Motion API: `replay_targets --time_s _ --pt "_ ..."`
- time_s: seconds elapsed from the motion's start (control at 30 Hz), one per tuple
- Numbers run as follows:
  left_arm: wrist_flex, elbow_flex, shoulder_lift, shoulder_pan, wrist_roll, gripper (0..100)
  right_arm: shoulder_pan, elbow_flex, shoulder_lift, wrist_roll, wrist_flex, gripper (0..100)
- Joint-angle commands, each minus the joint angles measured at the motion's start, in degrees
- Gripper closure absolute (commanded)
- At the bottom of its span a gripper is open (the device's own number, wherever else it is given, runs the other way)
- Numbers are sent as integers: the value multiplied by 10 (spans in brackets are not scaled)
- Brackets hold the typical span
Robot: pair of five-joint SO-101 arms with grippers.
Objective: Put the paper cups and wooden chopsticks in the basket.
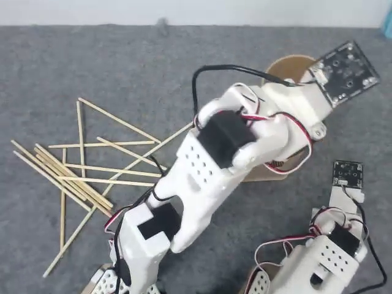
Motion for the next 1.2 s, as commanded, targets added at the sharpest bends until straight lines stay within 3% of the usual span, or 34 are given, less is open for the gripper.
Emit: replay_targets --time_s 0.0,0.4,0.5,0.63,0.8,1.0,1.17 --pt "19 -16 -3 0 -5 988 -7 -3 -9 5 -10 991" --pt "17 160 -65 -1 -47 976 -7 -3 -9 5 -10 991" --pt "16 159 -69 -8 -23 868 -7 -3 -9 5 -10 990" --pt "16 130 -69 -30 63 729 -7 -3 -9 5 -10 991" --pt "17 36 -69 -39 76 791 -7 -3 -9 5 -10 991" --pt "12 -35 -59 -39 77 993 -7 -3 -8 5 -10 991" --pt "3 -27 -4 -50 116 987 -7 -3 -8 5 -10 991"
